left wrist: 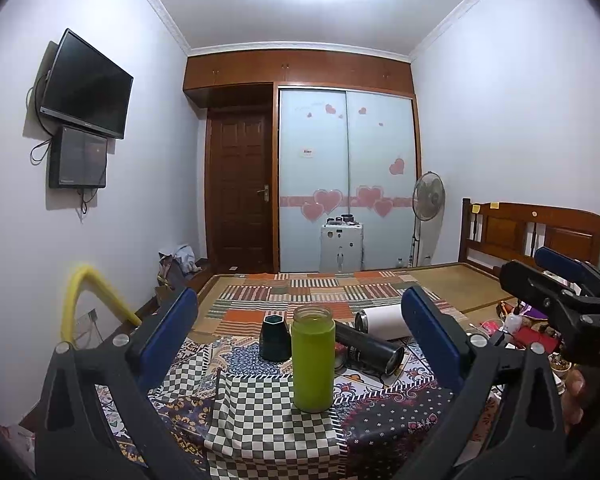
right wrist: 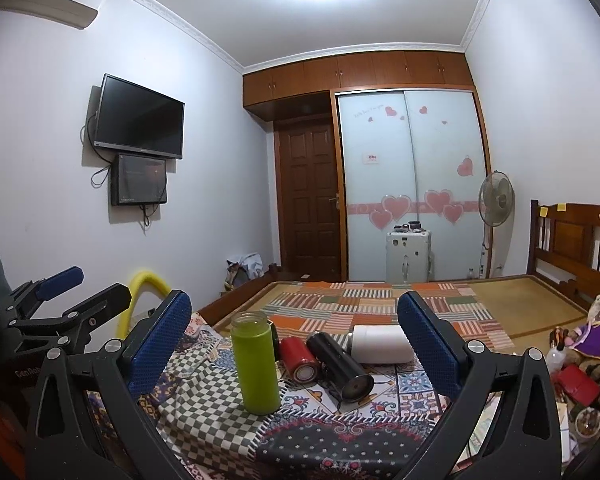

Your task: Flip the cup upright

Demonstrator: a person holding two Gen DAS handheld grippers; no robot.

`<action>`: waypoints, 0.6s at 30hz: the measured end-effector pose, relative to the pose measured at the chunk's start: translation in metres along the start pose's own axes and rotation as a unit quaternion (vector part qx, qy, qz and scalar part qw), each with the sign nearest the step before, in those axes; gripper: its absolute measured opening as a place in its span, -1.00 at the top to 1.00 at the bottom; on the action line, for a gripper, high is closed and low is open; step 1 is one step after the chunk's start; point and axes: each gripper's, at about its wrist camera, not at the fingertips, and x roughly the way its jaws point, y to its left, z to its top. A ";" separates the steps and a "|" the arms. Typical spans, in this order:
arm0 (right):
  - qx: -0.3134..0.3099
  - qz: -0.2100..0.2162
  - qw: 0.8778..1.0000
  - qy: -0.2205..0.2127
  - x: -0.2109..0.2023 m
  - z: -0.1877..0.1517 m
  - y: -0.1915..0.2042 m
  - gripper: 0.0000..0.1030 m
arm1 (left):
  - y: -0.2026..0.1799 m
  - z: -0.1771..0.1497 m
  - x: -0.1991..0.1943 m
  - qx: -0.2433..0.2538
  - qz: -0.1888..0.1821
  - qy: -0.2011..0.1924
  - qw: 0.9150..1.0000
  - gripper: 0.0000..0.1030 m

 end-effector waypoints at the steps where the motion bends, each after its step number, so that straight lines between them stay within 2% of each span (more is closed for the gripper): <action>1: 0.000 0.000 1.000 0.000 0.000 0.000 0.000 -1.00 | -0.001 0.000 0.000 0.001 -0.001 0.001 1.000 -1.00; 18: 0.002 -0.002 1.000 0.006 -0.001 0.000 -0.001 -1.00 | -0.006 -0.002 0.006 0.005 -0.009 0.010 1.000 -1.00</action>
